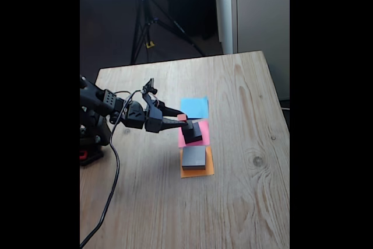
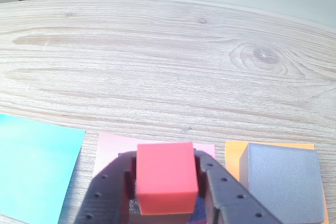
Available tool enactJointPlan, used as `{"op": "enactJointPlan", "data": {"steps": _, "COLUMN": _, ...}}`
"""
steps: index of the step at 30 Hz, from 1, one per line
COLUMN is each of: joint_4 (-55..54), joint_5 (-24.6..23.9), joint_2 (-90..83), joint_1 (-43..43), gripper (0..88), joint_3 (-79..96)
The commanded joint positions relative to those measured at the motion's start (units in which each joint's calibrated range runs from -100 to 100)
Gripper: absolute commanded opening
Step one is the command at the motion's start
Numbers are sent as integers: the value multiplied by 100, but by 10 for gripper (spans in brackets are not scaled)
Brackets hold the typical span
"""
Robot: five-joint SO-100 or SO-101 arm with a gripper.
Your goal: Tower of hanoi
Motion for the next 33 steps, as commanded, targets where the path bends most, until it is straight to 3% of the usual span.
{"op": "enactJointPlan", "data": {"steps": 1, "joint_4": -148, "joint_5": 19, "joint_2": -11, "joint_1": -69, "gripper": 2, "joint_3": -75}}
{"op": "enactJointPlan", "data": {"steps": 15, "joint_4": -827, "joint_5": -81, "joint_2": 738, "joint_1": -144, "gripper": 2, "joint_3": -184}}
{"op": "enactJointPlan", "data": {"steps": 26, "joint_4": -836, "joint_5": -449, "joint_2": 836, "joint_1": -69, "gripper": 2, "joint_3": -339}}
{"op": "enactJointPlan", "data": {"steps": 33, "joint_4": -836, "joint_5": -315, "joint_2": 836, "joint_1": -27, "gripper": 34, "joint_3": -248}}
